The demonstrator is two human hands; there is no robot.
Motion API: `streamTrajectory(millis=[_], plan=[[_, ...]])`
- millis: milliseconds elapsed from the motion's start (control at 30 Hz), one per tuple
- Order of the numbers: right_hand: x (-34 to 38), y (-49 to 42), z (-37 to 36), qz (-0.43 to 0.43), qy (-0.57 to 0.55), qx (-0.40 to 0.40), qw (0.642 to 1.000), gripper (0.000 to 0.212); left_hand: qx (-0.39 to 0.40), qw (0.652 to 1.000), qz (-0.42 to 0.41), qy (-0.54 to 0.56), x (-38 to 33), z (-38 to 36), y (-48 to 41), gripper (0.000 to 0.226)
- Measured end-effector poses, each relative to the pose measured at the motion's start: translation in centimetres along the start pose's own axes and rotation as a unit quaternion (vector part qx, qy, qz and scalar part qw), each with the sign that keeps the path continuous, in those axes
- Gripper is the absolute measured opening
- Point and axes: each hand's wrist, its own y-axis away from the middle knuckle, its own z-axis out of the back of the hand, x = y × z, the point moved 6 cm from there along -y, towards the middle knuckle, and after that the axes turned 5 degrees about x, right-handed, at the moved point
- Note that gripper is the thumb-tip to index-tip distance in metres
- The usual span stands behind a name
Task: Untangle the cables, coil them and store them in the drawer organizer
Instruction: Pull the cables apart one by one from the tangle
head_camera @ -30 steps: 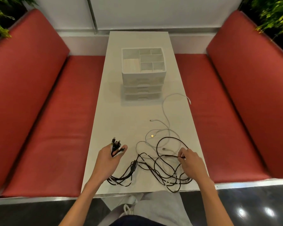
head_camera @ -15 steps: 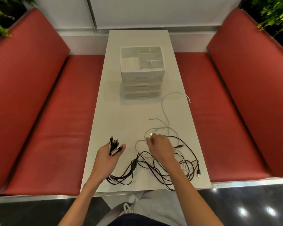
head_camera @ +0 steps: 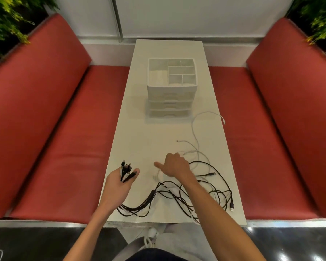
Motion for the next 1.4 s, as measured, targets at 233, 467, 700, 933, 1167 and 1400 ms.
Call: streamTrajectory(millis=[233, 467, 700, 933, 1167, 1400], plan=[[1.6, -0.1, -4.7, 0.02, 0.085, 0.016, 0.996, 0.033, -0.011, 1.0, -0.003, 0.005, -0.6, 0.4, 0.8, 0.053], [1.0, 1.1, 5.3, 0.077, -0.431, -0.072, 0.896, 0.015, -0.009, 1.0, 0.003, 0.001, 0.9, 1.2, 1.4, 0.054], [2.1, 10.7, 21.2, 0.209, -0.575, -0.086, 0.786, 0.026, -0.006, 1.0, 0.008, 0.014, 0.9, 1.5, 1.5, 0.056], [4.4, 18.0, 29.6, 0.324, -0.542, -0.111, 0.767, 0.032, -0.025, 0.998, -0.018, 0.047, -0.5, 1.9, 0.8, 0.051], [7.0, 20.3, 31.8, 0.396, -0.583, -0.092, 0.703, 0.034, -0.035, 0.991, 0.005, 0.126, -0.3, 2.3, -0.2, 0.052], [2.9, 13.2, 21.6, 0.317, -0.757, -0.052, 0.569, 0.037, -0.035, 0.98, 0.04, 0.19, -0.1, 2.0, -0.5, 0.053]])
